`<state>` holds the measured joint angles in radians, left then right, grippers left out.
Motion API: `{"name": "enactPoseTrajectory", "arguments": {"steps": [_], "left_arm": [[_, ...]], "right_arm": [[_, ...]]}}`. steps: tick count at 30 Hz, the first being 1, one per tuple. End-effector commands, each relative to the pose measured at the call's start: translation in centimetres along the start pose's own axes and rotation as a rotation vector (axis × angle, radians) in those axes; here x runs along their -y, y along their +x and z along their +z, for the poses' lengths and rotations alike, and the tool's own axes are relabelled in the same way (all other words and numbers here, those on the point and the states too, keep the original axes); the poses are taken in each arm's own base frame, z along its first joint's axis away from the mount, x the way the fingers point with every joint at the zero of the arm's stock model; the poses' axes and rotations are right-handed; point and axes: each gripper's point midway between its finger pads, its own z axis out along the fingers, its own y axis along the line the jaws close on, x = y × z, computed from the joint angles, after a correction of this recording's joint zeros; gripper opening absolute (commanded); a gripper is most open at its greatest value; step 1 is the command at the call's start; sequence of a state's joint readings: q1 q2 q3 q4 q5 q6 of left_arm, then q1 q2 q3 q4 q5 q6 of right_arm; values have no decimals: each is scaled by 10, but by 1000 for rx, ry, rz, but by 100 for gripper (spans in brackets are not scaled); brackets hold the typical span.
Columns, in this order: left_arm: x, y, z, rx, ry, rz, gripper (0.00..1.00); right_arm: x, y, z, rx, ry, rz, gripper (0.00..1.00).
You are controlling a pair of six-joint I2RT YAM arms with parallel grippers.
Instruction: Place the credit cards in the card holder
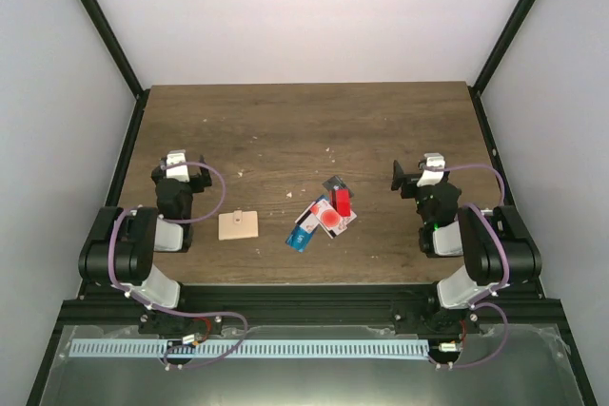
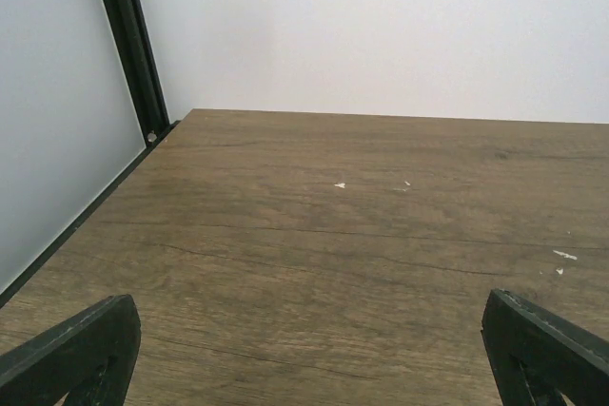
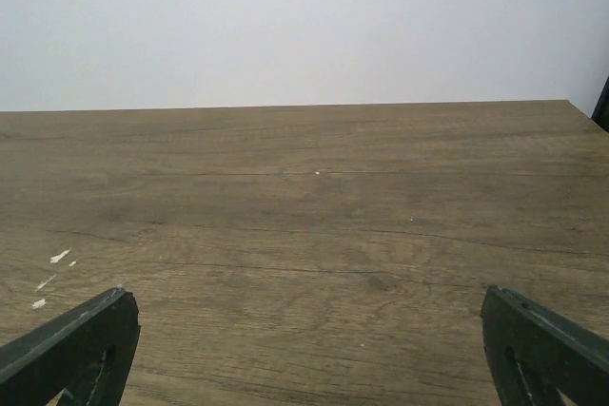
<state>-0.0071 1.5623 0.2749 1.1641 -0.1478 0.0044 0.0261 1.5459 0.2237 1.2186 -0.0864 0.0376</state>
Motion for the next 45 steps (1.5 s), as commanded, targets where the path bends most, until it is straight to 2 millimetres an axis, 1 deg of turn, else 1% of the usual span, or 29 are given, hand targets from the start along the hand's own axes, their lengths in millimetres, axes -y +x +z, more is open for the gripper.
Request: {"name": "enactPoseTrajectory", "arguments": {"steps": [1, 14, 17, 20, 22, 23, 25, 27, 29, 30, 31, 32, 34, 36, 38, 40, 41, 42, 45], "left_arm": [[2, -7, 0, 23, 15, -1, 100], [2, -6, 1, 22, 14, 0, 100], [2, -7, 1, 23, 14, 0, 100], [5, -10, -2, 36, 32, 13, 100], [10, -17, -6, 43, 49, 28, 100], [9, -25, -5, 39, 38, 30, 100], [12, -41, 0, -8, 23, 16, 100], [15, -57, 4, -78, 25, -59, 100], [18, -70, 2, -147, 34, -119, 100], [15, -76, -1, -159, 10, -179, 100], [6, -79, -6, -180, -51, -296, 100], [-2, -71, -11, -231, -110, -361, 100], [-7, -69, -23, -274, -146, -402, 100], [-5, -67, -33, -319, -121, -413, 100], [-4, -55, -44, -397, -128, -439, 100], [-1, -36, -54, -467, -123, -505, 100], [12, -25, -58, -519, -37, -537, 100], [20, -14, -64, -564, 13, -552, 100], [35, 12, -84, -656, 80, -600, 100]], "right_arm": [[3, -17, 3, 56, 5, -23, 100], [3, -17, 4, 53, 2, -22, 100], [6, -18, 4, 56, 22, -19, 100], [11, -25, 6, 48, 53, -11, 100], [12, -32, 19, -26, 71, 8, 100], [10, -41, 27, -46, 64, 14, 100], [-2, -55, 30, -60, 19, 34, 100], [-17, -74, 32, -74, -49, 91, 100], [-28, -89, 33, -95, -105, 203, 100], [-26, -93, 34, -103, -85, 324, 100], [-15, -91, 35, -145, -20, 450, 100], [-14, -88, 36, -188, -9, 531, 100], [-31, -90, 37, -235, -122, 527, 100], [-49, -85, 38, -291, -216, 553, 100], [-77, -82, 33, -343, -348, 533, 100], [-108, -80, 26, -375, -455, 482, 100], [-127, -78, 22, -393, -511, 451, 100], [-144, -76, 18, -406, -551, 420, 100], [-199, -67, 3, -442, -695, 327, 100]]}}
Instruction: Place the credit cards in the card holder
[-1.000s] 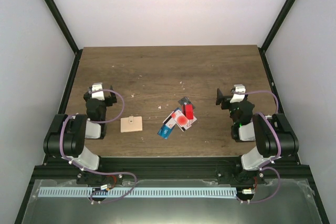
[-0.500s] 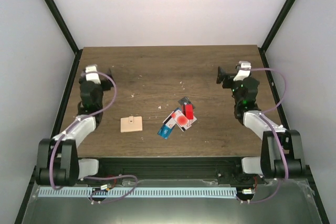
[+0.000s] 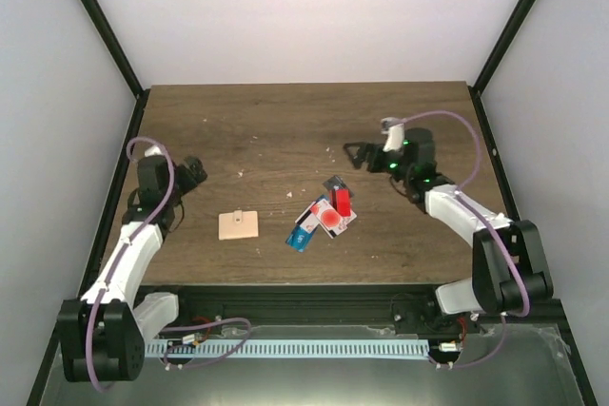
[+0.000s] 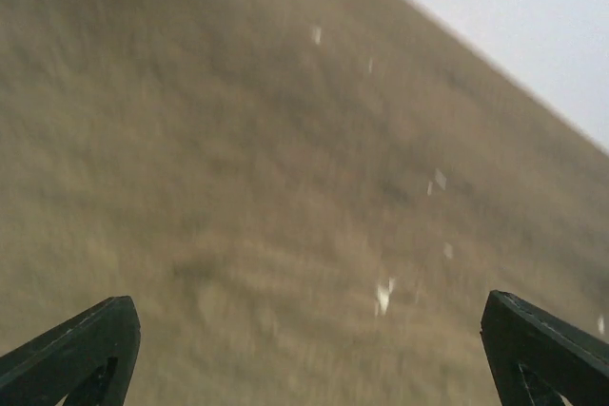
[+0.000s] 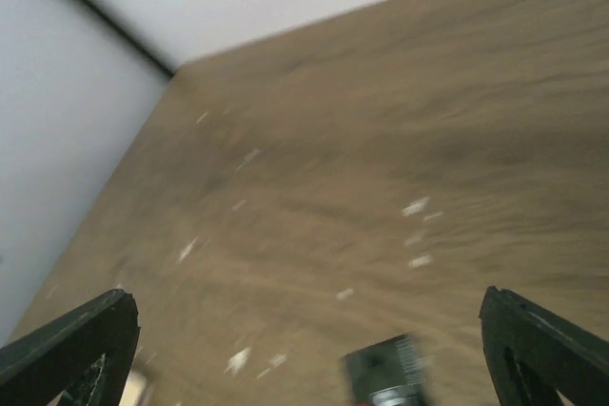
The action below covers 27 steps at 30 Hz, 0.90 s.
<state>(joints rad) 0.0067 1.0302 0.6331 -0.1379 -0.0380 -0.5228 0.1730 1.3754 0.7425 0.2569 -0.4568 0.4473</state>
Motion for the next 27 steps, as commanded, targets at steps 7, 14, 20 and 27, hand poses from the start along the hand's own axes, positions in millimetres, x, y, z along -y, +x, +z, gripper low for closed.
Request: {"name": "enactPoseTrajectory", "arguments": {"steps": [7, 14, 20, 27], "left_arm": [[-6, 116, -41, -361, 69, -160, 100], [4, 158, -57, -451, 85, -183, 82], [7, 186, -68, -500, 96, -203, 47], [-10, 218, -65, -561, 52, -186, 29]], "right_arm": [[-151, 110, 68, -365, -401, -277, 89], [-188, 196, 132, -593, -424, -352, 74], [-211, 230, 161, -676, -512, -349, 58], [-210, 260, 169, -748, -536, -320, 43]]}}
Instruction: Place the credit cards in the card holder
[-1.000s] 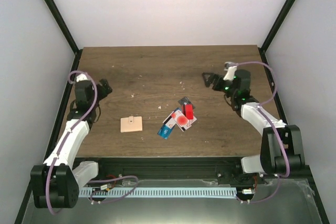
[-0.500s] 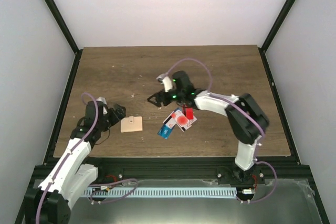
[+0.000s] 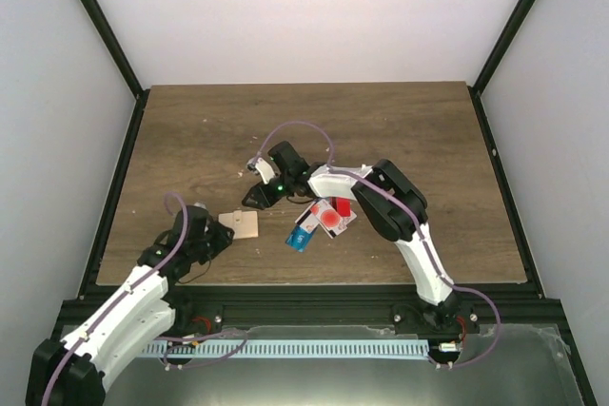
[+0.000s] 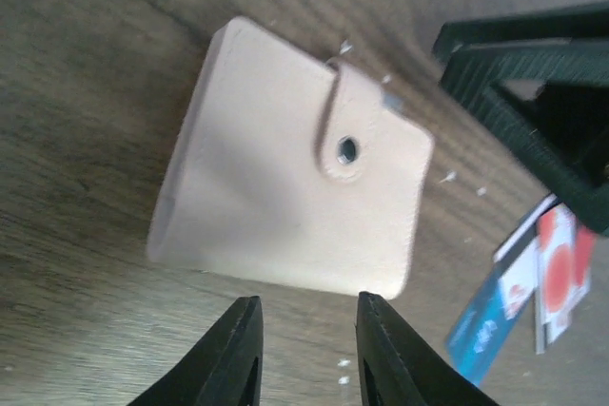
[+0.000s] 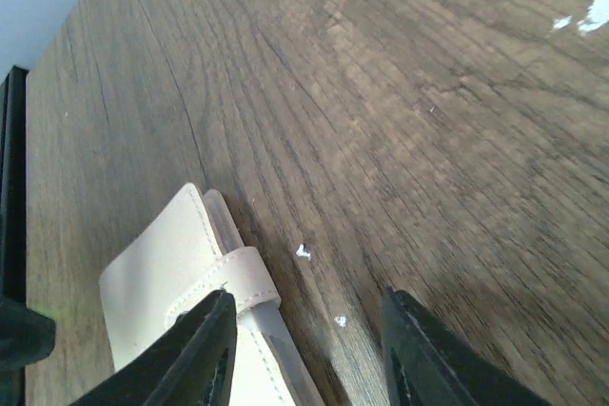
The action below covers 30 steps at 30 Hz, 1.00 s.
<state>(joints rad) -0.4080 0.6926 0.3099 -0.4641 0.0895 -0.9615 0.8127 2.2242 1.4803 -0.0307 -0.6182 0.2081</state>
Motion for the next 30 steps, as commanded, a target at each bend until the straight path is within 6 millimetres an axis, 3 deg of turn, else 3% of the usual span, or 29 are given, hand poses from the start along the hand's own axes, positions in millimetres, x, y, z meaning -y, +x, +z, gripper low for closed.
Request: {"name": "enactPoseTrajectory", "arguments": {"steps": [1, 8, 12, 16, 20, 24, 30], "left_arm": [[-21, 14, 11, -29, -45, -27, 29], [-39, 20, 22, -23, -73, -23, 29], [-31, 8, 24, 25, -57, 0, 29], [-17, -3, 29, 43, -40, 53, 29], [2, -4, 36, 10, 10, 124, 28], [5, -1, 35, -15, 11, 168, 30], [2, -9, 21, 33, -20, 198, 50]], "right_arm": [[-9, 6, 9, -39, -44, 7, 41], [-25, 49, 9, -104, -75, 59, 34], [-38, 78, 7, -133, -72, 108, 33], [-51, 92, -4, -124, -39, 179, 32], [-69, 100, -23, -96, -25, 228, 32], [-67, 101, -41, -73, 43, 278, 32], [-53, 84, -51, -26, 176, 297, 45]]}}
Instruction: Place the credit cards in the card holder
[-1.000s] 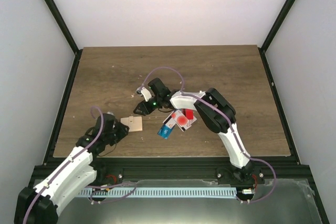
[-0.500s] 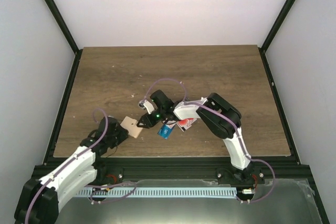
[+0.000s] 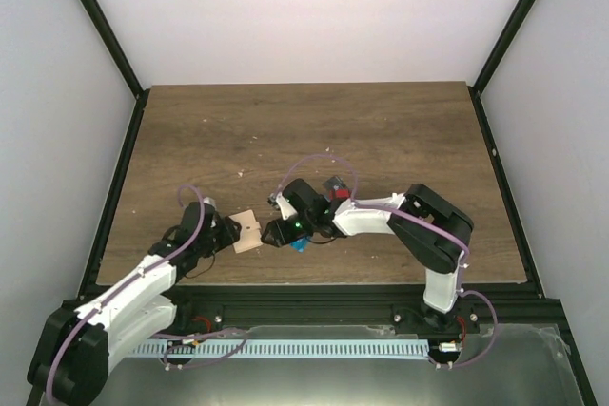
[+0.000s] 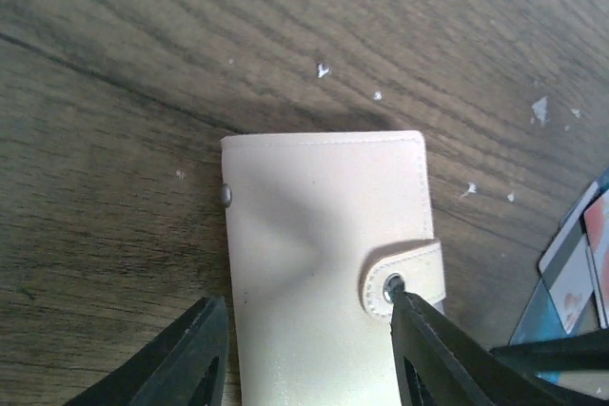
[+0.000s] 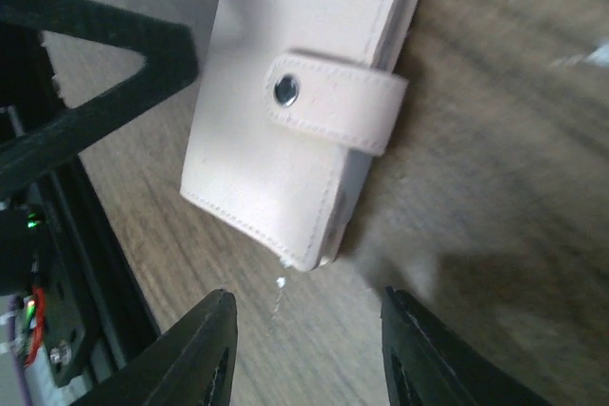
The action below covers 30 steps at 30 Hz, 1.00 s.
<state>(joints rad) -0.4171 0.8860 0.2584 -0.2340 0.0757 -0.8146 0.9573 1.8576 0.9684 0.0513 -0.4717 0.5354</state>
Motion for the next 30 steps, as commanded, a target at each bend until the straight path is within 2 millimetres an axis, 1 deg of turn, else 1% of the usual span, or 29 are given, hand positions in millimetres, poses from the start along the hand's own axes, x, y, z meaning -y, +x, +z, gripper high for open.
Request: {"name": "enactPoseTrajectory", "arguments": {"steps": [1, 3, 6, 8, 11, 13, 15, 19, 20, 24, 27, 30], "left_arm": [[2, -9, -10, 36, -16, 45, 51], [-2, -4, -9, 27, -20, 29, 51], [-3, 2, -4, 18, 9, 9, 51], [-5, 5, -1, 8, 11, 4, 50], [-7, 10, 5, -14, 10, 2, 46], [-9, 13, 8, -26, 6, 1, 38], [-9, 15, 11, -34, 12, 1, 27], [-3, 12, 14, -19, 47, 19, 6], [0, 10, 14, -12, 57, 28, 4], [20, -1, 5, 16, 125, 55, 4], [29, -10, -2, 40, 141, 71, 4], [35, -15, -5, 42, 133, 94, 4]], "right_arm": [[2, -27, -8, 76, 78, 33, 46], [1, -38, -5, 91, 89, 33, 47], [7, -52, 2, 102, 111, 40, 47], [12, -59, 7, 104, 112, 48, 47], [21, -63, 12, 104, 107, 62, 46], [23, -63, 17, 92, 94, 70, 44], [23, -60, 20, 79, 76, 69, 43], [18, -56, 17, 82, 41, 63, 43], [18, -56, 15, 86, 45, 62, 43], [18, -59, 2, 108, 91, 46, 44], [16, -58, -7, 108, 136, 37, 47], [12, -60, -15, 120, 177, 37, 48]]}}
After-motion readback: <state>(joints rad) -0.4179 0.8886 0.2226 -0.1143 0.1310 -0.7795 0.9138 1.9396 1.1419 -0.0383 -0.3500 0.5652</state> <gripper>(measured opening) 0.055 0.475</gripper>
